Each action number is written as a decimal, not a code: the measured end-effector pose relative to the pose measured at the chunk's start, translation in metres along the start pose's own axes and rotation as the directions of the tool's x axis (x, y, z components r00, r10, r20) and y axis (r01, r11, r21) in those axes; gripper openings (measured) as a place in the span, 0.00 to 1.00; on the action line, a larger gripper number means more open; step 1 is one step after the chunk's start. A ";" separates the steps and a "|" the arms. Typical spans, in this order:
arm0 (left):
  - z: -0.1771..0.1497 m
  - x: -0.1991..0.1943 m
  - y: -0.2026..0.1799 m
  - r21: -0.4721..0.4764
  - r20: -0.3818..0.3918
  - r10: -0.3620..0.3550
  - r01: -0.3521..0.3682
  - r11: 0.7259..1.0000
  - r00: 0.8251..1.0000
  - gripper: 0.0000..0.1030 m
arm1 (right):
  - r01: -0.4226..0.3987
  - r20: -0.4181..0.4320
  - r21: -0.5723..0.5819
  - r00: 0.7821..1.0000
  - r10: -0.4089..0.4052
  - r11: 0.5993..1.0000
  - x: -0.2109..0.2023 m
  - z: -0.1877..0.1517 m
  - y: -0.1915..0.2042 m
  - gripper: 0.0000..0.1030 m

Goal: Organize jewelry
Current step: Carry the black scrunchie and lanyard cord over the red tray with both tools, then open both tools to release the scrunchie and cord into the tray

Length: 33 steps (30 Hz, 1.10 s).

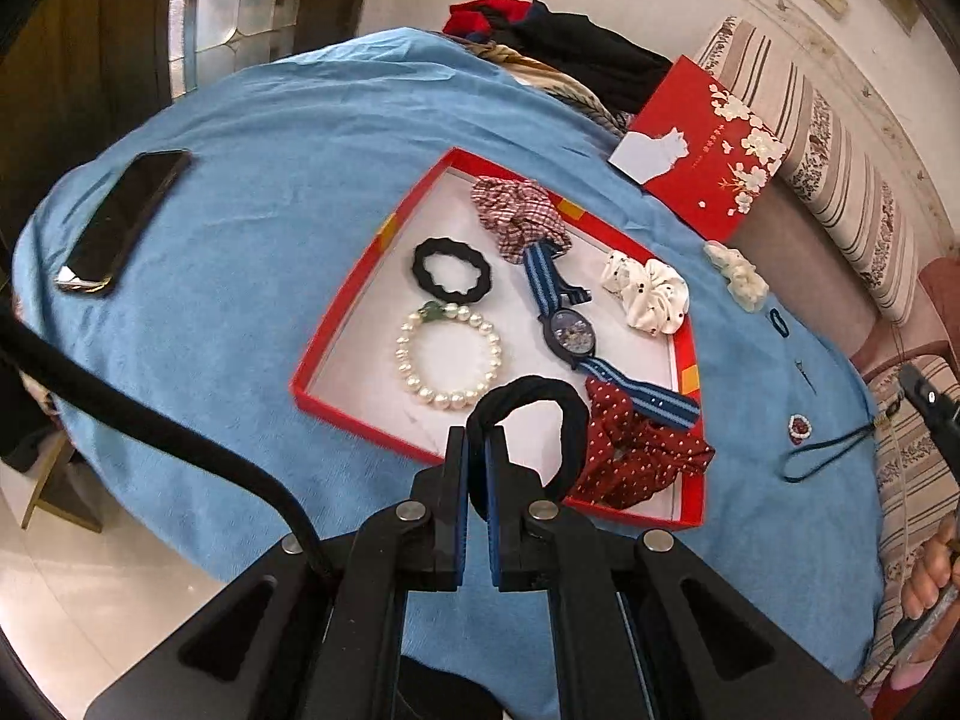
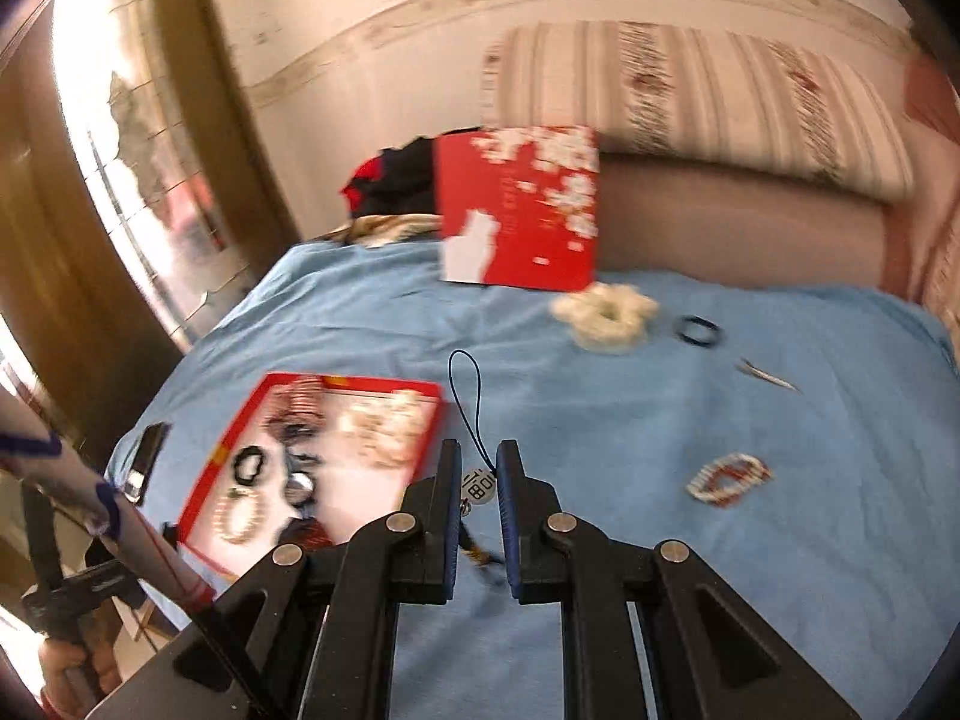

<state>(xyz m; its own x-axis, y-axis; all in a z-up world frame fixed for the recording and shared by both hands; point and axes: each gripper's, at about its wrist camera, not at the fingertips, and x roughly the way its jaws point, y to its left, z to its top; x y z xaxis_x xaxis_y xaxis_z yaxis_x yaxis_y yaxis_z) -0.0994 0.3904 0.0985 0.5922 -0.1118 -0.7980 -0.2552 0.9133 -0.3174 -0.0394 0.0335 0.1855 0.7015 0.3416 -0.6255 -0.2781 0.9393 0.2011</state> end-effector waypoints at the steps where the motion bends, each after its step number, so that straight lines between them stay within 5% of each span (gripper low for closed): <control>1: 0.001 0.002 -0.001 0.000 -0.006 -0.012 0.012 1.000 1.000 0.04 | -0.011 -0.004 -0.012 1.000 0.011 1.000 0.003 0.001 0.009 0.12; 10: 0.011 0.064 -0.023 0.045 -0.110 -0.024 0.029 0.999 0.994 0.05 | -0.056 -0.085 -0.146 0.995 0.044 0.988 0.062 0.003 0.086 0.12; 22: 0.011 0.085 -0.020 0.029 -0.116 0.016 -0.012 0.999 0.993 0.05 | -0.060 -0.261 -0.172 0.965 0.013 0.983 0.170 0.002 0.112 0.12; 25: 0.008 0.077 -0.020 0.018 -0.090 0.004 -0.002 1.000 0.996 0.15 | -0.064 -0.299 -0.153 0.954 0.016 0.986 0.195 0.003 0.113 0.12; 28: 0.003 0.059 -0.018 -0.008 -0.049 -0.022 0.021 1.000 0.999 0.38 | -0.080 -0.331 -0.119 0.943 0.036 0.990 0.219 0.005 0.115 0.12; 33: -0.015 0.029 -0.014 -0.039 0.001 -0.035 0.035 0.999 0.999 0.44 | -0.118 -0.362 -0.066 0.928 0.087 0.991 0.242 0.008 0.124 0.13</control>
<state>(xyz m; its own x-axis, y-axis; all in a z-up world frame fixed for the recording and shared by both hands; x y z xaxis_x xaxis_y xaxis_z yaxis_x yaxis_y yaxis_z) -0.0901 0.3685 0.0716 0.6019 -0.1435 -0.7856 -0.2640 0.8926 -0.3654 0.1014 0.2331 0.0650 0.3891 0.3866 -0.8362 -0.4015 0.8881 0.2238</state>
